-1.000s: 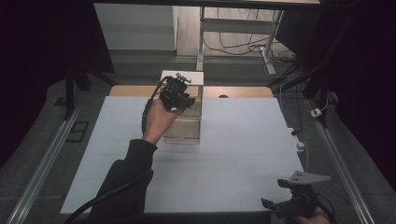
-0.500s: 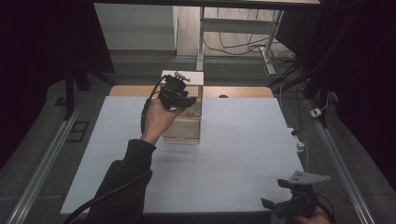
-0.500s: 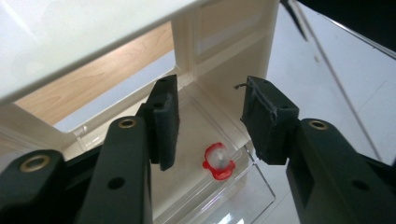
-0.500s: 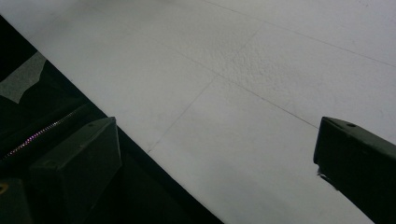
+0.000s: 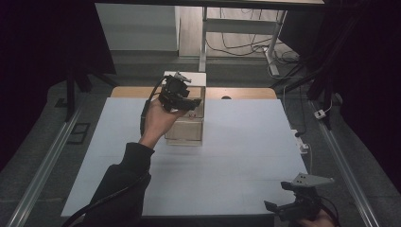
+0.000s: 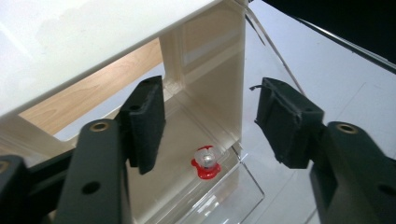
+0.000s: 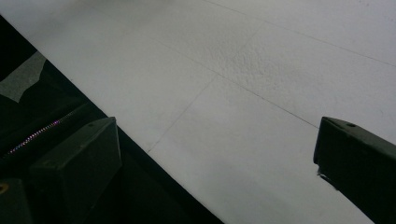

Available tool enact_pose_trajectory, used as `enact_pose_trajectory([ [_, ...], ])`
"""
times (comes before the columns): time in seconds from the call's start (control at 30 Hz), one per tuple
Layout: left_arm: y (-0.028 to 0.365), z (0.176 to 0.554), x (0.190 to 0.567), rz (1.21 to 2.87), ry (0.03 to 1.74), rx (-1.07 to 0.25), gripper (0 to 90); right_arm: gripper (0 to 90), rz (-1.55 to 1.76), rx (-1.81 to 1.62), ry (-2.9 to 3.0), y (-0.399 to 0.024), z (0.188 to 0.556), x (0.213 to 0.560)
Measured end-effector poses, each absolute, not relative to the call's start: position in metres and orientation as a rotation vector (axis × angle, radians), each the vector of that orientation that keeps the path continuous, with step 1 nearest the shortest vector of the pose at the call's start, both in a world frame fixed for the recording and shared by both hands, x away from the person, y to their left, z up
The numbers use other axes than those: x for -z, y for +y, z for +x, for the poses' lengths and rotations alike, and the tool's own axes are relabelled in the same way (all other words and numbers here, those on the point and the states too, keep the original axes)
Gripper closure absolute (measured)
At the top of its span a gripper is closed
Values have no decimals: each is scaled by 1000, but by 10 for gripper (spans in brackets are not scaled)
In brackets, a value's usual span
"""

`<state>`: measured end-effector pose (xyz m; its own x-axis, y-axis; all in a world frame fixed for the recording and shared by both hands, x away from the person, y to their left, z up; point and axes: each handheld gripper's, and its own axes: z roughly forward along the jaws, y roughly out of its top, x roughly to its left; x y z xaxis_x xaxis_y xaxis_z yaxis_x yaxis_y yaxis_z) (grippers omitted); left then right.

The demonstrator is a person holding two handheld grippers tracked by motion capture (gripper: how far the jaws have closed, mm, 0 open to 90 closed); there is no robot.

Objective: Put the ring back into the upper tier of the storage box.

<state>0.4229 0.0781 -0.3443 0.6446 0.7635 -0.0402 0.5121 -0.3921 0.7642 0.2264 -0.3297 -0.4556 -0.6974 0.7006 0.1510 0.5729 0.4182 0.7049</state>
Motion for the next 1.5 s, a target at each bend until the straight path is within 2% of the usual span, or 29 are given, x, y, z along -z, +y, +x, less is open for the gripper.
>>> enact_pose_trajectory([
  [0.23, 81, 416, 341, 2082, 956, -406, 299, 5, 1135, -1141, 2502, -330, 227, 456],
  [0.33, 83, 413, 340, 2071, 952, -392, 236, 5, 1132, -1140, 2502, -329, 227, 456],
  [0.97, 96, 395, 335, 2036, 918, -286, 45, 5, 1133, -1134, 2504, -329, 226, 456],
  [1.5, 108, 371, 340, 2033, 853, -250, 1, 6, 1132, -1127, 2505, -329, 226, 456],
])
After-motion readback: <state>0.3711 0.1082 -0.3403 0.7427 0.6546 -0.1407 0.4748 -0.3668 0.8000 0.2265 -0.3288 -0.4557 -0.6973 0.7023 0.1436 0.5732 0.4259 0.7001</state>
